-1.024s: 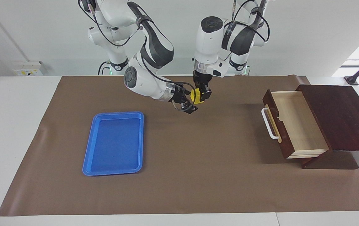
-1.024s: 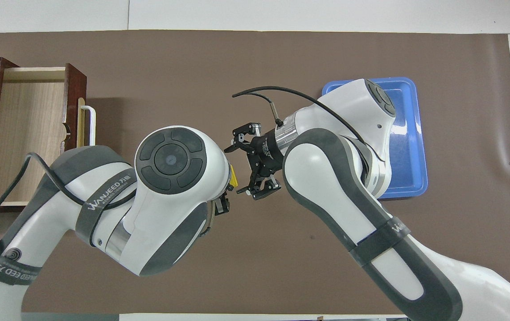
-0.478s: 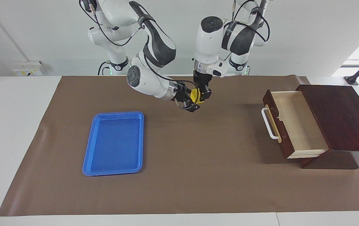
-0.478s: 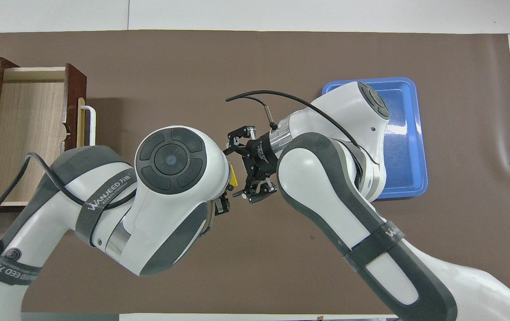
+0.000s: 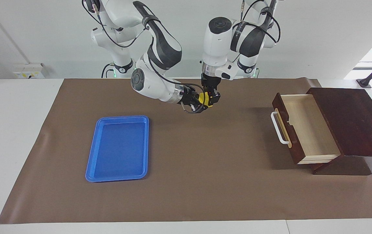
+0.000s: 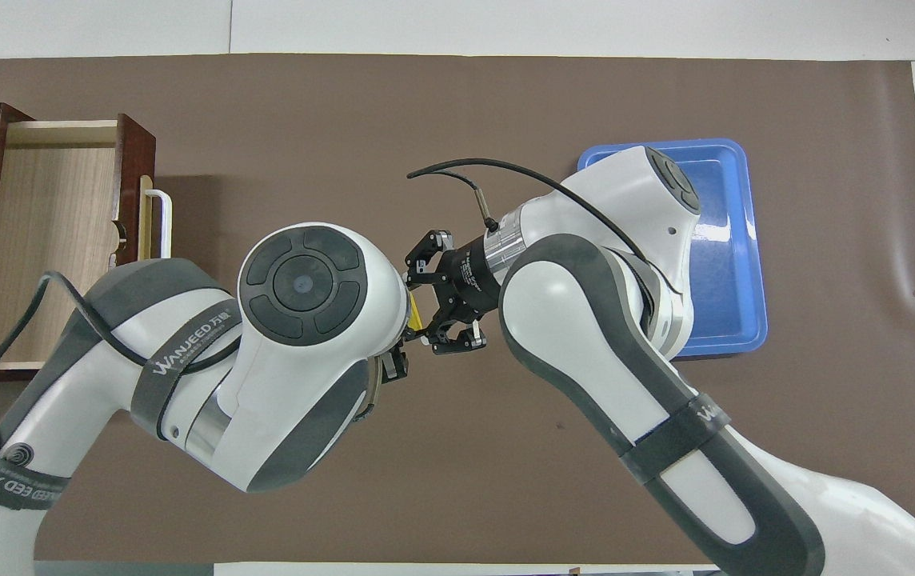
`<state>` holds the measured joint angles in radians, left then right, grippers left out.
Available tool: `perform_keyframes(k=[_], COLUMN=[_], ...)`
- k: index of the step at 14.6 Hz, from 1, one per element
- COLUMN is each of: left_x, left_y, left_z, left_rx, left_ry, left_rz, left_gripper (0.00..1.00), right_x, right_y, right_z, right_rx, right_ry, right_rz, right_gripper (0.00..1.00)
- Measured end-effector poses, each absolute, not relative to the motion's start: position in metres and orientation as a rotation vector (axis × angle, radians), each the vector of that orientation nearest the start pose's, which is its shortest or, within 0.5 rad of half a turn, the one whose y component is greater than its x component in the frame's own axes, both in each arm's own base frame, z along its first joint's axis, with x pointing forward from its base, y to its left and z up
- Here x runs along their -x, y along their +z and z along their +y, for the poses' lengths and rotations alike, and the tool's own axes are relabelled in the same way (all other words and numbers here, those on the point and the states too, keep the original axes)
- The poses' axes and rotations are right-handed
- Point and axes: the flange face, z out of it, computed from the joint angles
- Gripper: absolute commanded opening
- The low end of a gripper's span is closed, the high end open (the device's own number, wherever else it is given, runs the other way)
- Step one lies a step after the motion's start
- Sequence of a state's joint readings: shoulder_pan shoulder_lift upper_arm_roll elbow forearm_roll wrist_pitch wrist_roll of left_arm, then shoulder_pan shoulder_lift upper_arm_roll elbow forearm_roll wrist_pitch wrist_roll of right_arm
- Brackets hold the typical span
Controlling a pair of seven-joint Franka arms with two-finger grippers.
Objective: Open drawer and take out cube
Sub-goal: 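Close the right gripper on the cube held by the left gripper, then pull the cube away with the right gripper while the left gripper withdraws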
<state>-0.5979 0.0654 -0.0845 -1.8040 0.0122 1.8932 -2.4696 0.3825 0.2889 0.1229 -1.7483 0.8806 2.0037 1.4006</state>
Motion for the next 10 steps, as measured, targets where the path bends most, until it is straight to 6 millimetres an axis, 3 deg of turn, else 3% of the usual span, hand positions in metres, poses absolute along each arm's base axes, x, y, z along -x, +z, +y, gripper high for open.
perform_keyframes(k=[5, 6, 7, 8, 10], left_x=[-0.456, -0.456, -0.4561, -0.4562, -0.4571], left_y=[0.5063, 0.5064, 0.5066, 0.5067, 0.5061], left_z=[-0.3671, -0.367, -0.367, -0.3669, -0.3651], left_rx=[-1.954, -1.954, -1.954, -1.954, -1.955], left_ry=[0.012, 0.013, 0.013, 0.014, 0.018], left_rz=[2.423, 2.423, 2.423, 2.422, 2.429], left_gripper=[0.0, 0.37, 0.92, 1.0, 1.0], right_x=[-0.5449, -0.5449, -0.545, -0.5452, -0.5477], right_y=[0.4282, 0.4284, 0.4285, 0.4287, 0.4323], right_z=[0.3462, 0.3462, 0.3462, 0.3463, 0.3459], right_rx=[2.014, 2.014, 2.014, 2.014, 2.008], right_ry=[0.924, 0.924, 0.923, 0.923, 0.916], right_rz=[1.537, 1.537, 1.537, 1.536, 1.534], right_gripper=[0.0, 0.0, 0.0, 0.0, 0.0])
